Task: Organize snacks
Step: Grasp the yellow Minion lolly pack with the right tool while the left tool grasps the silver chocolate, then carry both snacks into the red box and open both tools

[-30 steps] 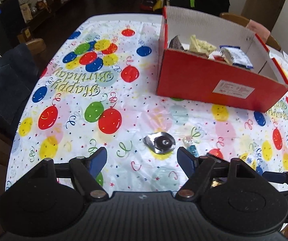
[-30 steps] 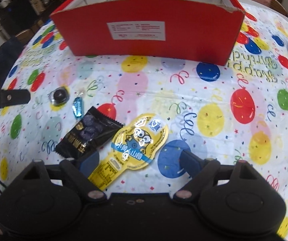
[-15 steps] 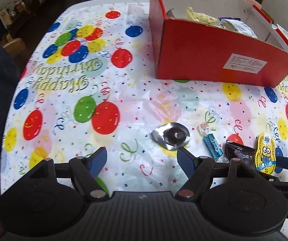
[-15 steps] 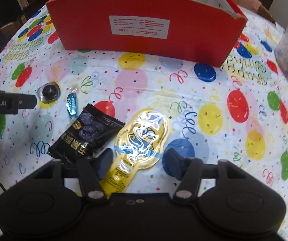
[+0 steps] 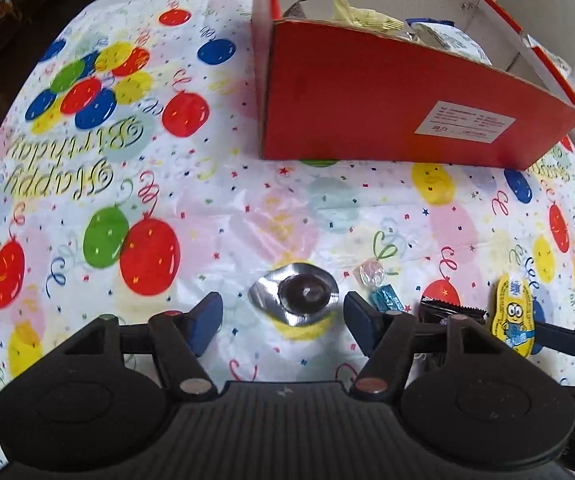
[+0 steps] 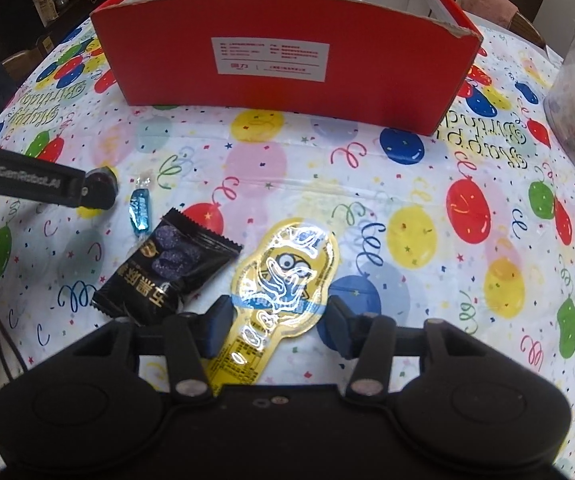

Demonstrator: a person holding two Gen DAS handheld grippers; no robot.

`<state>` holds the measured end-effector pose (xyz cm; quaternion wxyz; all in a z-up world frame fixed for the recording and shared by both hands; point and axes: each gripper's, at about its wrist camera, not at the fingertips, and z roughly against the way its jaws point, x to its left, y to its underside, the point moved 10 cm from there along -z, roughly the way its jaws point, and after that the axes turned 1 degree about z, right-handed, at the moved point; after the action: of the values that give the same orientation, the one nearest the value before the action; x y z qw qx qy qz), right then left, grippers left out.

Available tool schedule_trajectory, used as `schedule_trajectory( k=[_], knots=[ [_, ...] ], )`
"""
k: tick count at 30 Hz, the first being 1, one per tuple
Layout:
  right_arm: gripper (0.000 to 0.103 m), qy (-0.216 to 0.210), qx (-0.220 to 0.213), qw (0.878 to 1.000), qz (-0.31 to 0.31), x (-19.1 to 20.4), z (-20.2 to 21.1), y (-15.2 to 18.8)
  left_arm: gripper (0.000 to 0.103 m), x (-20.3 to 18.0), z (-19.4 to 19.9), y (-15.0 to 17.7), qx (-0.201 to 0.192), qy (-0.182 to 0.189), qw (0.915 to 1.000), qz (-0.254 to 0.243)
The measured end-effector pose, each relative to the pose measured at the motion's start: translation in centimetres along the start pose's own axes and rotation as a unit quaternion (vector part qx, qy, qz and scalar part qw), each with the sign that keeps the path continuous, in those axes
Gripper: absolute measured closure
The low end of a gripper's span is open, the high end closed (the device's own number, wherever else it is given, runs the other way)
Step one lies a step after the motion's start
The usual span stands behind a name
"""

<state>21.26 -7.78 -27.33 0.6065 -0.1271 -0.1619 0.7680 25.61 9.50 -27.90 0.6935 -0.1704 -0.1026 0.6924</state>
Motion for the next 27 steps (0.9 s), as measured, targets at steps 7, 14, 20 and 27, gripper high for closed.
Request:
schedule_trajectory(
  k=[7, 14, 20, 27],
  knots=[
    [0.054, -0.007, -0.001, 1.0, 0.004, -0.1, 0.2, 0.1, 0.056, -0.8, 0.0, -0.1, -0.014, -0.028, 0.9988, -0.037],
    [0.054, -0.012, -0.008, 1.0, 0.01, -0.2, 0.6, 0.0, 0.063, -0.4, 0.3, -0.1, -0.021, -0.019, 0.9995, -0.017],
    [0.054, -0.02, -0.016, 1.0, 0.009, -0.7, 1.2, -0.3, 0.063, 0.1, 0.5, 0.2, -0.018, -0.013, 0.9996, 0.018],
    [0.054, -0.03, -0.032, 0.999, 0.011, -1.3, 2.6, -0.9, 0.063, 0.3, 1.4, 0.6, -0.019, -0.02, 0.9987, 0.042]
  ],
)
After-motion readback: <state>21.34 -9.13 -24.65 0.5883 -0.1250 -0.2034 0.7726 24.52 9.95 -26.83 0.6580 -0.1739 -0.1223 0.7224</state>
